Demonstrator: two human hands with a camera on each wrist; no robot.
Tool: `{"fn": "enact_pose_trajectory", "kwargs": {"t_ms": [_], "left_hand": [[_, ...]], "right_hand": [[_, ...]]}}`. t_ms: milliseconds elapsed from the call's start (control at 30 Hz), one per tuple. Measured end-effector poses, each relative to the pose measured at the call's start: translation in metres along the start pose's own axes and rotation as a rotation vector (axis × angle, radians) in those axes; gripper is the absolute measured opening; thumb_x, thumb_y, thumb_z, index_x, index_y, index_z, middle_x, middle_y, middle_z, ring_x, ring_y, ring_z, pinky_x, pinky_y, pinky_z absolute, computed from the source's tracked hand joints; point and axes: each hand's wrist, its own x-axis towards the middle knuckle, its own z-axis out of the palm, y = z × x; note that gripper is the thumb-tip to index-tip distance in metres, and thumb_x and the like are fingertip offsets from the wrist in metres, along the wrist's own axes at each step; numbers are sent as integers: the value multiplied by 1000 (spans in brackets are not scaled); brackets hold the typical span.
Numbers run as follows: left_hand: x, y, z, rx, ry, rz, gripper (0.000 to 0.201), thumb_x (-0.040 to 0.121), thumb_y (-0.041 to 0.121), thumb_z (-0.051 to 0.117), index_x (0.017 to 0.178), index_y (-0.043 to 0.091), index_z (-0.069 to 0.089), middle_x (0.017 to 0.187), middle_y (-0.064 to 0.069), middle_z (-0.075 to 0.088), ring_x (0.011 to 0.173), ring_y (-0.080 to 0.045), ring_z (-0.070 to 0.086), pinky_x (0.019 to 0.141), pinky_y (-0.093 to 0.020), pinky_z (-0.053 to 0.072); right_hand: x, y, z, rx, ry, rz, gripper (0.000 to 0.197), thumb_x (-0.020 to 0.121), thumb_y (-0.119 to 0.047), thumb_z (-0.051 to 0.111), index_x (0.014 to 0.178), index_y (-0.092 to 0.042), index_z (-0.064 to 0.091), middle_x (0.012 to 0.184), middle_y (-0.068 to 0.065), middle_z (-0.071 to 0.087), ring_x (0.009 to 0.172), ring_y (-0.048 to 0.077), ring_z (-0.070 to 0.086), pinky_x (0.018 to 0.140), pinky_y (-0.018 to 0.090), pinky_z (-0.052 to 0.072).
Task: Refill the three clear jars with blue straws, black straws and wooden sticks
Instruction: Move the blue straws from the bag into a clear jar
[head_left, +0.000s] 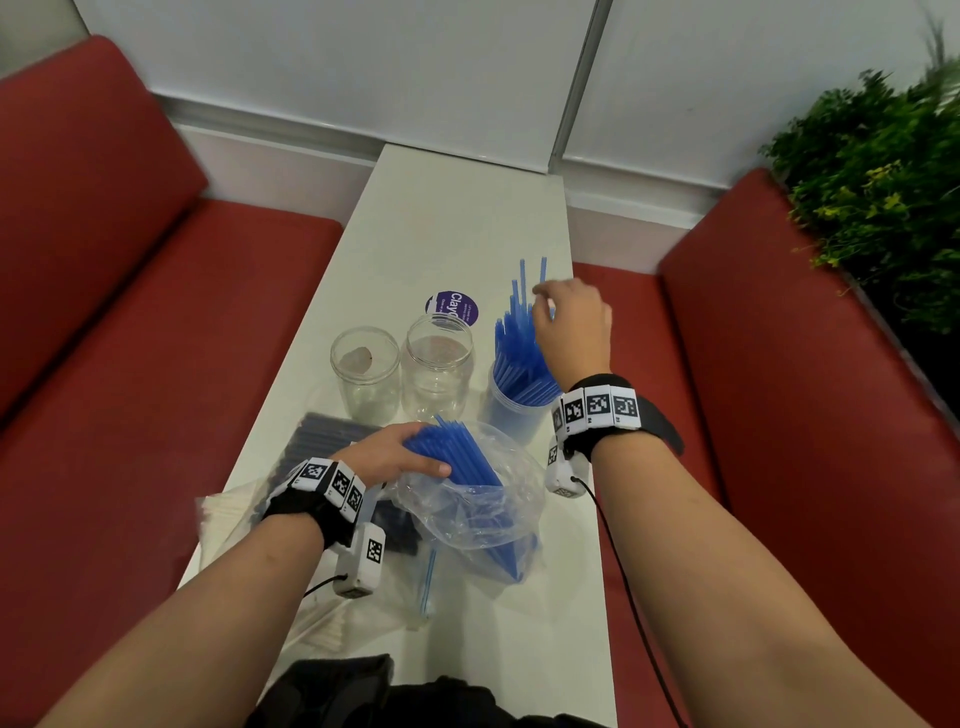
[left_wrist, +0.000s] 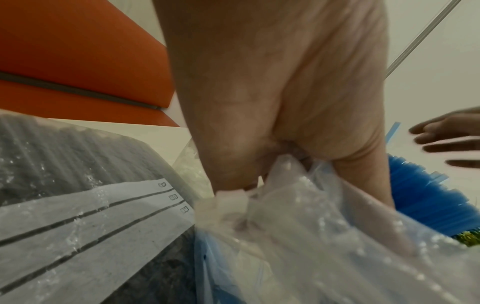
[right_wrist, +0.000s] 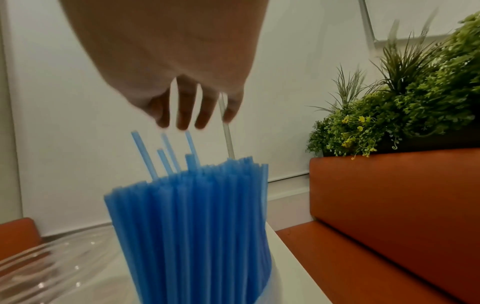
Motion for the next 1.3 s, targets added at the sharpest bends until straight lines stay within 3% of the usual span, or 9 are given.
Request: {"fn": "enact_pose_trajectory", "kwargs": {"t_ms": [100, 267, 400, 533, 600, 700, 800, 1033, 1300], "left_hand": [[-2, 1, 1, 13, -5, 4, 55, 75, 17, 87, 126, 16, 66, 115, -5, 75, 109, -22, 71, 106, -48, 49], [-5, 1, 1, 33, 6, 7, 59, 73, 22, 89, 126, 19, 65, 115, -2, 75, 109, -21, 71, 106, -48, 49], [-7, -1, -1, 26, 13, 3, 64, 70, 24, 90, 128, 16, 65, 119, -6, 73, 113, -25, 68, 108, -50, 46], [-8, -1, -3, 40, 18, 8, 58, 75, 22, 88, 128, 16, 65, 119, -6, 73, 114, -25, 68, 110, -50, 45], [-8, -1, -3, 42, 19, 6, 58, 75, 23, 88, 128, 16, 64, 119, -5, 73, 115, -25, 68, 110, -50, 45], [-7, 0, -2, 35, 12, 10, 59, 75, 21, 88, 129, 17, 64, 120, -5, 73, 115, -23, 68, 111, -49, 44], [-8, 1, -1, 34, 4, 11, 65, 70, 26, 90, 128, 17, 65, 120, -4, 73, 115, -24, 68, 110, -50, 45], [-9, -1, -5, 25, -11, 12, 63, 67, 32, 91, 124, 18, 67, 117, -5, 74, 113, -24, 69, 110, -50, 44], [-4, 1, -2, 6, -2, 15, 48, 79, 15, 84, 124, 15, 67, 115, -6, 75, 109, -24, 71, 107, -48, 49]], "right_hand": [[15, -5, -4, 14, 112, -18, 43, 104, -22, 44, 145, -12, 51, 150, 10, 48, 141, 29, 40, 115, 44, 28], [37, -9, 8, -88, -247, -33, 73, 108, -50, 29, 162, -10, 0, 170, 5, -8, 156, 26, -10, 125, 48, -6], [29, 3, 24, -197, -513, -16, 65, 109, -43, 33, 158, -4, 19, 167, 13, 16, 154, 28, 13, 125, 47, 12], [18, 11, 29, -253, -459, -42, 28, 107, -19, 38, 123, -4, 55, 127, 16, 57, 123, 34, 50, 111, 46, 32], [23, 9, 26, -209, -370, -10, 33, 107, -20, 38, 133, -4, 50, 138, 16, 53, 132, 33, 44, 115, 47, 29], [31, 0, 25, -145, -306, -12, 61, 109, -32, 36, 160, -7, 16, 169, 10, 11, 156, 32, 5, 126, 47, 7], [39, -9, 29, -174, -321, -102, 73, 108, -46, 32, 162, -10, -2, 170, 4, -11, 156, 30, -13, 126, 48, -5], [21, 5, 45, -260, -593, -65, 68, 107, -52, 29, 157, -5, 23, 168, 8, 18, 156, 29, 2, 125, 49, 8], [-15, 14, 32, -202, -376, 152, 80, 102, -66, 19, 162, -14, 9, 171, 6, 2, 156, 34, -10, 124, 57, -6]]}}
